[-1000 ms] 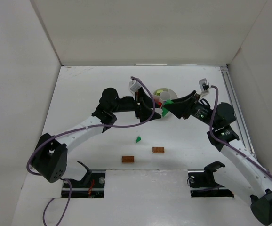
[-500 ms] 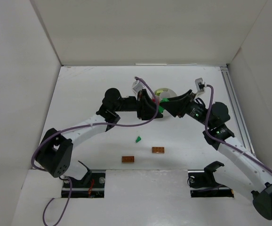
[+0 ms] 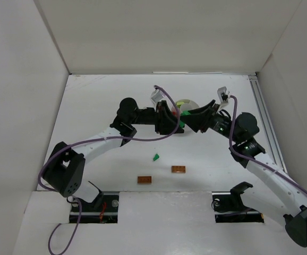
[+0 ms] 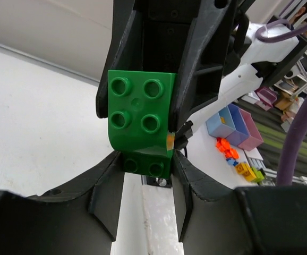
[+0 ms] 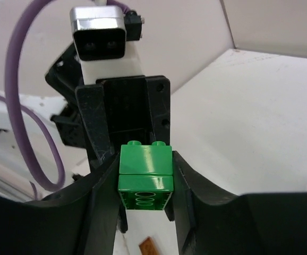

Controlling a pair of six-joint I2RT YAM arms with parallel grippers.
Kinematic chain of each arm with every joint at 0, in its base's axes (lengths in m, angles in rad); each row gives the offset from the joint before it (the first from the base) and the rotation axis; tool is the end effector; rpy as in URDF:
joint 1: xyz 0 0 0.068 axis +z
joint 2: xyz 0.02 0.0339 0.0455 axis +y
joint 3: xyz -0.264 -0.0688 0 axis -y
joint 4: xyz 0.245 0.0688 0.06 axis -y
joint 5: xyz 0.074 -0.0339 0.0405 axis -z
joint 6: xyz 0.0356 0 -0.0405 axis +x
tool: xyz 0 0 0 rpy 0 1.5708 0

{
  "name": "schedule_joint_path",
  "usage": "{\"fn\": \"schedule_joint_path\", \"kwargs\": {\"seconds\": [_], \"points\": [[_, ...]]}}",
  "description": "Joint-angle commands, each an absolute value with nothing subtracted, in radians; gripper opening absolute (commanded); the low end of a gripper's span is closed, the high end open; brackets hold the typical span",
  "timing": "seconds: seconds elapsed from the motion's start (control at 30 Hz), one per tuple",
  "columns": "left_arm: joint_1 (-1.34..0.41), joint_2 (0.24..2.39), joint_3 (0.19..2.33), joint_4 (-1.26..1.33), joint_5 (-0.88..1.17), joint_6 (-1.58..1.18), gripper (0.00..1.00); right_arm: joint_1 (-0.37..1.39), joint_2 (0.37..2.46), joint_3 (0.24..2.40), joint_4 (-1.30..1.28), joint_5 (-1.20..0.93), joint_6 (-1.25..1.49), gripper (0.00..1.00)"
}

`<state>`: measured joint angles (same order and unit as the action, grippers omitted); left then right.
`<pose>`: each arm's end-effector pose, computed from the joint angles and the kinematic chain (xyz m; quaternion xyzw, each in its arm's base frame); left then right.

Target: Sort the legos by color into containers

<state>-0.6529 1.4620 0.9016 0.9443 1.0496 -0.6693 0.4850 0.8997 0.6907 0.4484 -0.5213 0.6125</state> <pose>0.2321 -0.2164 0.3309 0.4114 0.4874 -0.6617 0.3943 0.1774 0.1135 0.3530 -0.1643 0.6084 0.5322 0.5653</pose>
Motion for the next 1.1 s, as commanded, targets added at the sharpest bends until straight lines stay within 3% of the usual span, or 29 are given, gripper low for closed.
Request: {"fn": "schedule_joint_path", "kwargs": {"seconds": [0.0, 0.17, 0.5, 0.6, 1.07], "points": [[-0.644, 1.454, 0.976, 0.881, 1.077, -0.642, 0.04, 0.495, 0.904, 0.77, 0.342, -0.642, 0.451, 0.44], [-0.644, 1.43, 0.989, 0.744, 1.112, -0.545, 0.04, 0.468, 0.913, 0.801, 0.259, -0.753, 0.411, 0.62], [-0.669, 1.364, 1.072, 0.132, 0.799, -0.187, 0.0, 0.377, 0.89, 0.833, 0.222, -0.896, 0.379, 0.66], [-0.669, 1.345, 1.072, 0.086, 0.766, -0.138, 0.0, 0.358, 0.879, 0.854, 0.16, -0.96, 0.338, 0.71], [-0.764, 1.232, 0.999, 0.017, 0.652, 0.032, 0.0, 0.308, 0.966, 0.991, -0.101, -0.997, 0.088, 0.75]]}}
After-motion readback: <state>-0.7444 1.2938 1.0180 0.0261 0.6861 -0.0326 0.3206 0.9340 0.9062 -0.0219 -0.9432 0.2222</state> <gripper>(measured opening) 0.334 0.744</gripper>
